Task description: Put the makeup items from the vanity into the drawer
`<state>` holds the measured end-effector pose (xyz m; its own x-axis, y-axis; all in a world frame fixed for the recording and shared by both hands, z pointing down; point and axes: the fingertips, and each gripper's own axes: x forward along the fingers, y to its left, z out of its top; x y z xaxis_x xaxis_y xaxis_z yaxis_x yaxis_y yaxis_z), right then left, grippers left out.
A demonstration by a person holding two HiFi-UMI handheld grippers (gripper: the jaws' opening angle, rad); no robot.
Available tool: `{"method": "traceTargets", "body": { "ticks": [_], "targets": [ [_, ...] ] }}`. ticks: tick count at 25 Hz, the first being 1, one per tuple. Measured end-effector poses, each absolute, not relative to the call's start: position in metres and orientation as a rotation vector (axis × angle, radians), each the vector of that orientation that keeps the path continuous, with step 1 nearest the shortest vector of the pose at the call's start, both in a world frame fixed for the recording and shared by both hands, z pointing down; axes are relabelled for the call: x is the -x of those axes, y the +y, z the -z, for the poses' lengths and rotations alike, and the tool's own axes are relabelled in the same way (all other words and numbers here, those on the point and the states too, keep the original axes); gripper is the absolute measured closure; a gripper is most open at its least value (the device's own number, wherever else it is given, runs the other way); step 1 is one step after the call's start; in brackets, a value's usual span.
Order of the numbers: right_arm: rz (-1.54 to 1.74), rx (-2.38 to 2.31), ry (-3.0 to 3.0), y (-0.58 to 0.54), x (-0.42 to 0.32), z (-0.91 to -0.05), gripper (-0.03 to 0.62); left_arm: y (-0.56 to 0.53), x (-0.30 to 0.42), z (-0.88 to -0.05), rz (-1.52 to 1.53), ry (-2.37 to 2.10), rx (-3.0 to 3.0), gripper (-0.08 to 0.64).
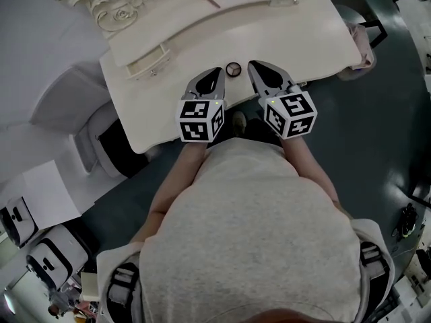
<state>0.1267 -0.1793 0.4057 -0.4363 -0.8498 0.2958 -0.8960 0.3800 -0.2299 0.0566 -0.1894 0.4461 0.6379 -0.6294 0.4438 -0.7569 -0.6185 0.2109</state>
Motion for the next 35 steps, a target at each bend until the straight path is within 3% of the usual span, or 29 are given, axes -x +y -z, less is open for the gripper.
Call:
{"method": "traceTargets", "body": {
  "ticks": [35],
  "targets": [
    [-0.859, -1.781, -2.23, -0.176, -0.156, -0.475, 0.584, -0.197, -0.065, -0.509, -0.719, -0.844, -2.445, 0.549]
  ]
}}
